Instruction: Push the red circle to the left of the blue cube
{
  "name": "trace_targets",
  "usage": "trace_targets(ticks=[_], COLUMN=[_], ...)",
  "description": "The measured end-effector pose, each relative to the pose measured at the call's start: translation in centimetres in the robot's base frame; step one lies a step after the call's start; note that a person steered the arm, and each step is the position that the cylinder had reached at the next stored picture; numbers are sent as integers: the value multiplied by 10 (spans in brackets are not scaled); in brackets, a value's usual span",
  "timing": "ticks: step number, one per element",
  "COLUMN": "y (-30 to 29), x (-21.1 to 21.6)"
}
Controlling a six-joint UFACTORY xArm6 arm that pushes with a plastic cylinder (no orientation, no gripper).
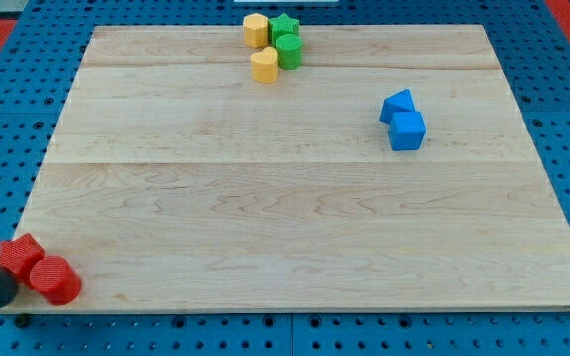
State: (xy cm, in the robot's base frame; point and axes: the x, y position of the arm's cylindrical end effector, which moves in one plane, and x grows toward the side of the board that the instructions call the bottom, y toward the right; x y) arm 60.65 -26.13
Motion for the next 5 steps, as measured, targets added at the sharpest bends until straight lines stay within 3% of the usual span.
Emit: trace_targets(ticks=[3, 4, 5], y=[114, 117, 91], x=[-40, -40, -11])
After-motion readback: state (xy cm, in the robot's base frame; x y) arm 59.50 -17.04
